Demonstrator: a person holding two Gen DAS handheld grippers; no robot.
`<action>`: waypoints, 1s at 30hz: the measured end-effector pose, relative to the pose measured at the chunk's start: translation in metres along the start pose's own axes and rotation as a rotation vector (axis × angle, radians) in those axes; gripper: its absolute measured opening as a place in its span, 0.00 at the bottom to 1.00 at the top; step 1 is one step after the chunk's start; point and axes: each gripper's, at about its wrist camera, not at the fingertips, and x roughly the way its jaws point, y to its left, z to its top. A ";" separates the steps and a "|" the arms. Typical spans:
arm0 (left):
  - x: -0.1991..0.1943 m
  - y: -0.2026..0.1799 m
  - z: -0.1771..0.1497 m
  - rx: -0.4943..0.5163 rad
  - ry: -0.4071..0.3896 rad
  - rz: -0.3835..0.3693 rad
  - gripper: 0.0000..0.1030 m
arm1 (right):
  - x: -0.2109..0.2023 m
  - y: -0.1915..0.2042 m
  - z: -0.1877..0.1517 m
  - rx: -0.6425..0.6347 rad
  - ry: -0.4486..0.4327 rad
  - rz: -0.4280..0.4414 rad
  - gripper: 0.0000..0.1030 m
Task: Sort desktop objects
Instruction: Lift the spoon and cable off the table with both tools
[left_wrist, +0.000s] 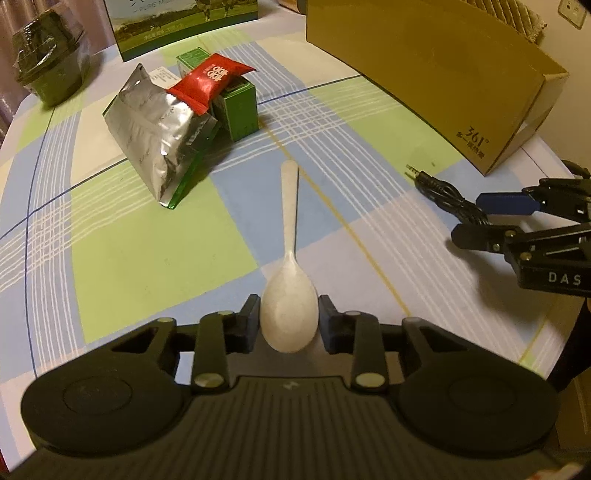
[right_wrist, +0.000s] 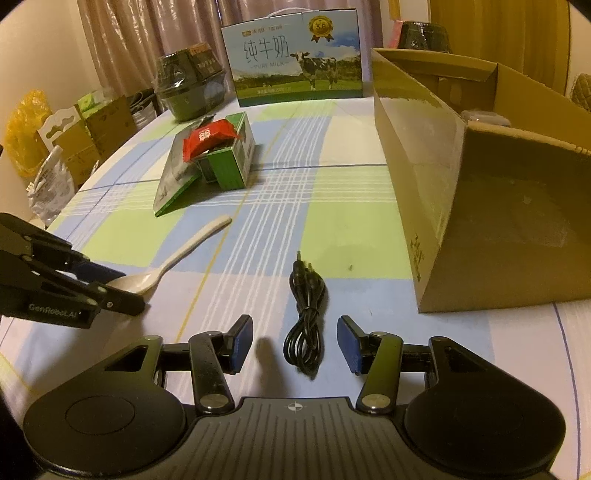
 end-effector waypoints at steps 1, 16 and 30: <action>0.000 0.000 0.000 -0.006 0.002 -0.006 0.27 | 0.001 0.000 0.000 0.001 0.000 0.000 0.47; -0.014 -0.013 0.002 -0.125 -0.070 -0.075 0.27 | 0.020 0.013 0.006 -0.097 0.008 -0.079 0.29; -0.023 -0.031 -0.005 -0.155 -0.087 -0.077 0.27 | 0.000 0.014 0.002 -0.085 -0.015 -0.071 0.11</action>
